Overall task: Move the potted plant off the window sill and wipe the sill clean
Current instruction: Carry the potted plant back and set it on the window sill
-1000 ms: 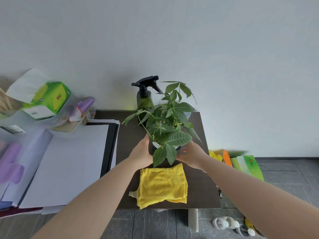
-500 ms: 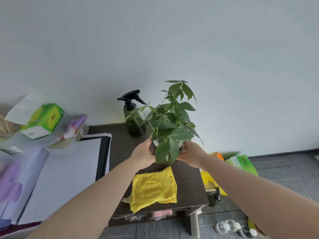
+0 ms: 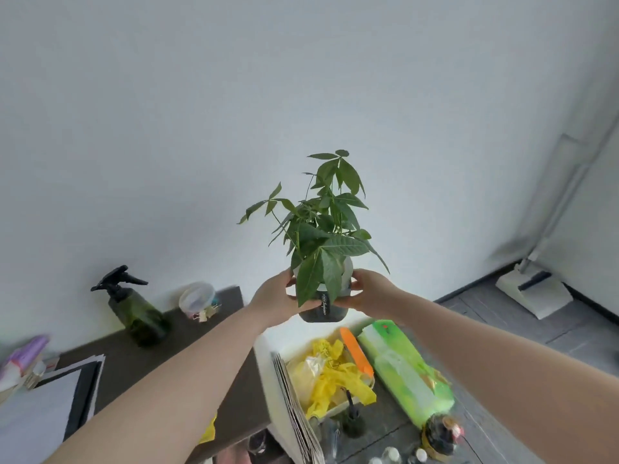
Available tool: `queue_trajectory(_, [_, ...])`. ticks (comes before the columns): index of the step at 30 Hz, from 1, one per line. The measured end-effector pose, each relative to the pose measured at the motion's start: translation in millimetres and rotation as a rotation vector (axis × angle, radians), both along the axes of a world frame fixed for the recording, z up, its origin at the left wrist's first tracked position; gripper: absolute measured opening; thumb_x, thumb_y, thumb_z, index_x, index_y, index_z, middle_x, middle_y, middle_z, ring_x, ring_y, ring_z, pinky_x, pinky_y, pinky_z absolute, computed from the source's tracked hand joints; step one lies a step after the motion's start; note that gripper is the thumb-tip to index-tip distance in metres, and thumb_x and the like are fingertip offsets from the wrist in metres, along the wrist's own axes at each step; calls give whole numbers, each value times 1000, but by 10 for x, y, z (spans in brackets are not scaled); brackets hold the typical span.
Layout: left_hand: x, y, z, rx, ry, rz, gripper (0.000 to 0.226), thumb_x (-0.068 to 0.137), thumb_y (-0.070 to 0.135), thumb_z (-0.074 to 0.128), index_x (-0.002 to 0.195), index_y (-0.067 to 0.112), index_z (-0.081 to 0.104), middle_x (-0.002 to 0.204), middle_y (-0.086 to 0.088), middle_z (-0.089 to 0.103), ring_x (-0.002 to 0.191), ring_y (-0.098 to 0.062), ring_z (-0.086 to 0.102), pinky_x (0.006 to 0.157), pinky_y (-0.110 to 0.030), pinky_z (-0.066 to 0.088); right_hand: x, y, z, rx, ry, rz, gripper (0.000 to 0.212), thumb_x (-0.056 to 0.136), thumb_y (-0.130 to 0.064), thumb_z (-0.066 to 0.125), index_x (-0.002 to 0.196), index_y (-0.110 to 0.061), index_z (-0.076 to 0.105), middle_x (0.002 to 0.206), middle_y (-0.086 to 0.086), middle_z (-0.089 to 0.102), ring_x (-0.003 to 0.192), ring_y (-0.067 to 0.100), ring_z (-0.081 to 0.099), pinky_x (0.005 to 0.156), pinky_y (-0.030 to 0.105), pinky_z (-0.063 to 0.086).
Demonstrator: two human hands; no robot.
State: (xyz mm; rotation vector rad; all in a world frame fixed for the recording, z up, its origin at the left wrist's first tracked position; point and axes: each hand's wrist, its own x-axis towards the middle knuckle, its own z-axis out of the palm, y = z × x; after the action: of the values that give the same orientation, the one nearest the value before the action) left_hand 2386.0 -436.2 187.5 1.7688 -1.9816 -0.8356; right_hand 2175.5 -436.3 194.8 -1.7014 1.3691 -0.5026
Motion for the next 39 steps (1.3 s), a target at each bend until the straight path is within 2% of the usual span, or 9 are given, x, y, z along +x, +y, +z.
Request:
queue_trajectory(2, [-628,-42,115,-12,17,-63,54,71,48,78,119,40,54,99,26,58,82,21,50,80,-22,40,-615,87,59,-10,13,-83,43,82,-29,74,121,-24,58,107,-8,62,92,11,55,76,22,41])
queue_trajectory(6, [-1784,-116,218,-29,87,-177,53,72,38,81,120,33,57,99,24,60,94,-1,54,79,-22,39,-1729,279,239,-31,45,-211,40,82,-32,73,119,-24,58,103,-9,58,93,14,55,73,23,42])
queue_trajectory(10, [-3122,-142,318,-54,108,-387,48,74,40,80,116,35,58,91,37,55,90,2,54,68,-6,36,-2975,585,356,-28,60,-383,35,80,-33,74,111,-27,59,108,-5,63,94,14,58,73,24,44])
queue_trajectory(18, [-5339,-108,326,-40,78,-759,55,71,47,78,120,28,61,115,11,67,104,-10,58,87,-26,45,-4768,1286,343,-26,27,-732,27,85,-29,71,109,-25,60,80,-21,53,77,1,55,51,4,33])
queue_trajectory(21, [-6097,-41,233,-18,112,-894,52,72,41,80,118,24,63,109,15,66,99,-6,58,85,-18,45,-5335,1512,229,0,32,-871,22,85,-30,71,102,-27,56,83,-18,56,84,9,56,58,9,40])
queue_trajectory(25, [-7106,-10,35,-32,108,-1053,56,67,58,73,115,32,64,110,14,69,104,-12,63,93,-37,50,-6097,1721,100,30,-3,-1057,30,83,-27,74,110,-24,61,104,-6,65,96,16,62,79,27,51])
queue_trajectory(30, [-8380,84,-33,66,164,-1194,47,76,37,77,119,25,63,109,10,67,104,-13,59,93,-28,45,-7025,1957,74,48,2,-1270,30,83,-26,74,110,-22,62,107,-2,65,100,18,62,88,36,55])
queue_trajectory(37, [-9851,551,-111,135,160,-1397,54,78,42,74,128,33,55,118,13,63,104,-12,54,92,-29,44,-8082,2535,16,86,26,-1493,31,85,-26,71,113,-17,60,112,1,65,90,18,61,70,29,53])
queue_trajectory(39, [-10219,735,-132,139,127,-1447,51,79,42,73,126,32,57,123,10,63,110,-15,55,93,-30,44,-8370,2731,-32,90,35,-1537,33,85,-25,72,114,-16,60,111,2,66,97,20,62,73,30,53])
